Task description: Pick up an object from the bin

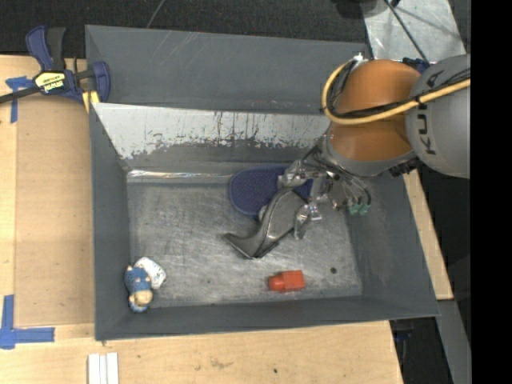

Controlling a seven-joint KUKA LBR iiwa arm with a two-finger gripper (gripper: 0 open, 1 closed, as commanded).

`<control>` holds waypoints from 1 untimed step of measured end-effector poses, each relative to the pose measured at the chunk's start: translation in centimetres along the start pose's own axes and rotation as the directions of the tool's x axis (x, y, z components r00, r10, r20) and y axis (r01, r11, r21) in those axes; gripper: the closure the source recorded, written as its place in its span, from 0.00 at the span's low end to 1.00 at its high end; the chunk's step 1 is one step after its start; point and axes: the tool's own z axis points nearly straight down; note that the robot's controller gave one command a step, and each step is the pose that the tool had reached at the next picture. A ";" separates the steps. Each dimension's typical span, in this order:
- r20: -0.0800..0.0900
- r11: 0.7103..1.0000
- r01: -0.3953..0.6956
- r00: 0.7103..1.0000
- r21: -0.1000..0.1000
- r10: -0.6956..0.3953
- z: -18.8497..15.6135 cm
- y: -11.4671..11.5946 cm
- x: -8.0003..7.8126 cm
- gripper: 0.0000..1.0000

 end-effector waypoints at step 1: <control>0.002 1.000 0.018 1.000 0.002 -0.018 -9.1 0.3 0.7 1.00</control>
Offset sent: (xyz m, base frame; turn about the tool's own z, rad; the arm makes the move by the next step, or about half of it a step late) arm -0.0081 0.0028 0.0882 -0.0182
